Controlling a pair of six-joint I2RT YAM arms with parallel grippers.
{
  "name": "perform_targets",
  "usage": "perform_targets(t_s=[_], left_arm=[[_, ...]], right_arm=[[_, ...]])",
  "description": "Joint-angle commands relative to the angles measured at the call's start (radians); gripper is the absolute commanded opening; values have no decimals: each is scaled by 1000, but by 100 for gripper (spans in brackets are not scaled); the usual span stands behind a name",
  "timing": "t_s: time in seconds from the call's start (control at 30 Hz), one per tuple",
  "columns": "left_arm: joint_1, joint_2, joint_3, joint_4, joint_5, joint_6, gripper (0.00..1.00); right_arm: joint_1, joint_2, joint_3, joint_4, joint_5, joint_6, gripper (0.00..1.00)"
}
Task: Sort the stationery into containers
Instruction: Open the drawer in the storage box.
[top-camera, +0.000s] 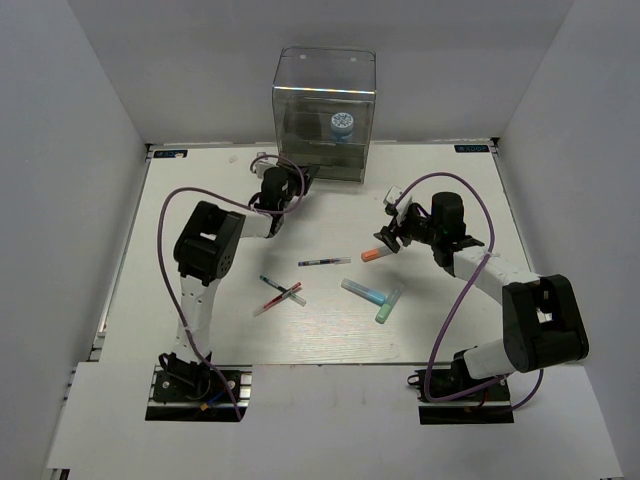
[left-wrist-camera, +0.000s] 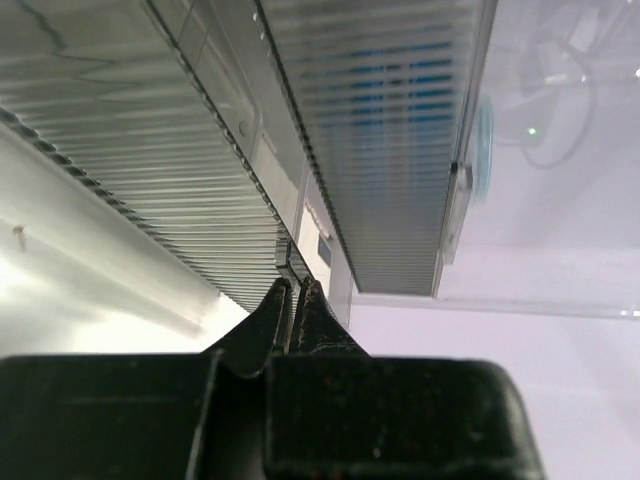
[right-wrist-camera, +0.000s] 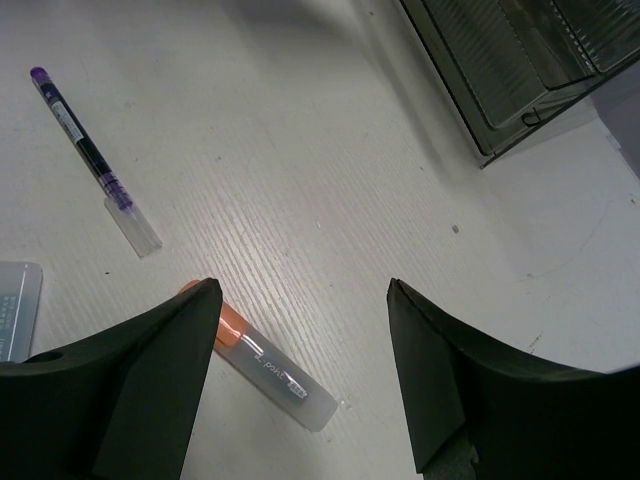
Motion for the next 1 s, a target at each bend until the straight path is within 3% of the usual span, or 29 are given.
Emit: perform_targets(t_s=[0.0,0.17,0.27,0.43,0.53,0.67,0.73,0.77,0.83,0.97], left_arm=[[6,-95,-64,-67,9,94,0],[6,-169,-150,-67,42,132,0],[6,-184,-172,-90,52,157,0],[6,-184,-144,-130,87,166,1],[15,-196,-133,-162,87,178,47],[24,-247,-158,-172,87,202,76],[24,-291,-167,-194,87,243,82],[24,-308,-179,-204,87,254,87],[24,-347,-202,-204,87,287,87],[24,-457,-252,-311,96,379,95]], right_arm=[[-1,5,8,18,-12,-1,73],[0,-3,10,-7,-20,-30,76],[-1,-1,17,-71,-50,-68,90],[-3,49,80,-183,-162,-222,90],[-6,109,152,-366,-240,-350,90],[-13,223,266,-623,-314,-699,81],[-24,285,365,-801,-322,-771,74],[-26,330,397,-852,-323,-897,73],[-29,409,503,-1038,-320,-1010,68],[-26,477,582,-1180,-262,-1148,65]])
